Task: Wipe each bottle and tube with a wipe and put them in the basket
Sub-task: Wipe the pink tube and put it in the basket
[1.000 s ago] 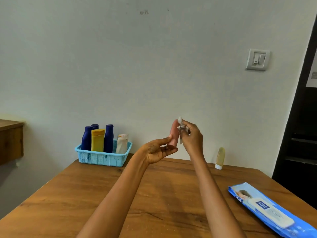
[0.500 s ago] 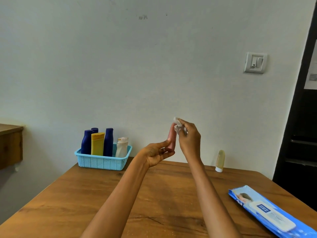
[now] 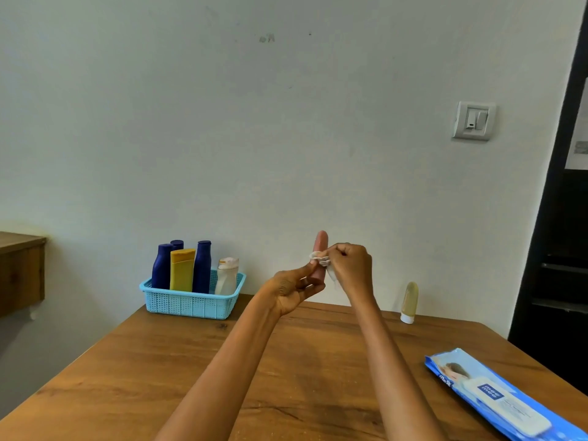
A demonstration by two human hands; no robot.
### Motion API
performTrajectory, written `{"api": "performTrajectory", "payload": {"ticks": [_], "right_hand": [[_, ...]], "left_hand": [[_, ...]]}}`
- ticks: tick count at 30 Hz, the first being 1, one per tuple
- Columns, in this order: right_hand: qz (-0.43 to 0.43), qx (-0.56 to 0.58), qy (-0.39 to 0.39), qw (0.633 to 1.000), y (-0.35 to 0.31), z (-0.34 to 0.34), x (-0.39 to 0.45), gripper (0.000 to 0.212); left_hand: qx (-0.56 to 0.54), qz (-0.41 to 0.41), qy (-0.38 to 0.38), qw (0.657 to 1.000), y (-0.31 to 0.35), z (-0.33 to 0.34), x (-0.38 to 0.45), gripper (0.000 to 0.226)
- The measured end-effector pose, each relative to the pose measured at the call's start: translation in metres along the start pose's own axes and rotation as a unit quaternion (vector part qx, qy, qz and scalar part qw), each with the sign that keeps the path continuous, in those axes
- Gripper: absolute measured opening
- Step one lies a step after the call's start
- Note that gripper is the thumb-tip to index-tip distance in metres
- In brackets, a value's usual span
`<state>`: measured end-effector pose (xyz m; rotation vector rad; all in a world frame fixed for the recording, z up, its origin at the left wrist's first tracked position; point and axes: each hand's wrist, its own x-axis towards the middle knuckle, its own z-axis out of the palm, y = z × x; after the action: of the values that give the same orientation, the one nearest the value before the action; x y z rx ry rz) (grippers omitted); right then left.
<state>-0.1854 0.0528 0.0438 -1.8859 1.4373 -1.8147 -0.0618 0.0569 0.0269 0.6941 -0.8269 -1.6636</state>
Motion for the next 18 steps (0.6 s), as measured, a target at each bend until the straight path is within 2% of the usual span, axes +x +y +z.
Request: {"api": "performTrajectory", "payload": {"ticks": [2, 4, 6, 8, 10, 15, 18], "right_hand": [[0.028, 0.084, 0.034, 0.995, 0.002, -0.007, 0.001, 0.026], [0.024, 0.125, 0.039, 0.991, 0.003, -0.011, 0.000, 0.013], [0.014, 0.118, -0.009, 0.993, 0.006, -0.010, 0.000, 0.028], [0.003, 0.072, -0.040, 0.997, 0.008, -0.006, -0.001, 0.032], [-0.012, 0.028, -0.045, 0.999, 0.009, 0.000, -0.003, 0.030], [-0.026, 0.053, -0.054, 0.997, 0.004, 0.009, -0.004, 0.014], [-0.012, 0.038, -0.034, 0.999, 0.004, 0.010, -0.004, 0.019]], "left_hand": [[-0.014, -0.013, -0.018, 1.000, 0.000, 0.001, -0.001, 0.027], [-0.012, -0.023, -0.032, 0.999, 0.000, 0.002, -0.002, 0.029], [-0.018, -0.028, -0.044, 0.998, -0.001, 0.005, -0.002, 0.026], [-0.022, -0.021, -0.036, 0.999, -0.002, 0.005, -0.002, 0.024], [-0.026, -0.006, -0.017, 1.000, 0.000, 0.003, -0.001, 0.025], [-0.061, 0.016, 0.005, 0.998, 0.009, -0.004, -0.003, 0.021], [-0.067, 0.007, -0.004, 0.998, 0.010, -0.004, -0.005, 0.022]]}}
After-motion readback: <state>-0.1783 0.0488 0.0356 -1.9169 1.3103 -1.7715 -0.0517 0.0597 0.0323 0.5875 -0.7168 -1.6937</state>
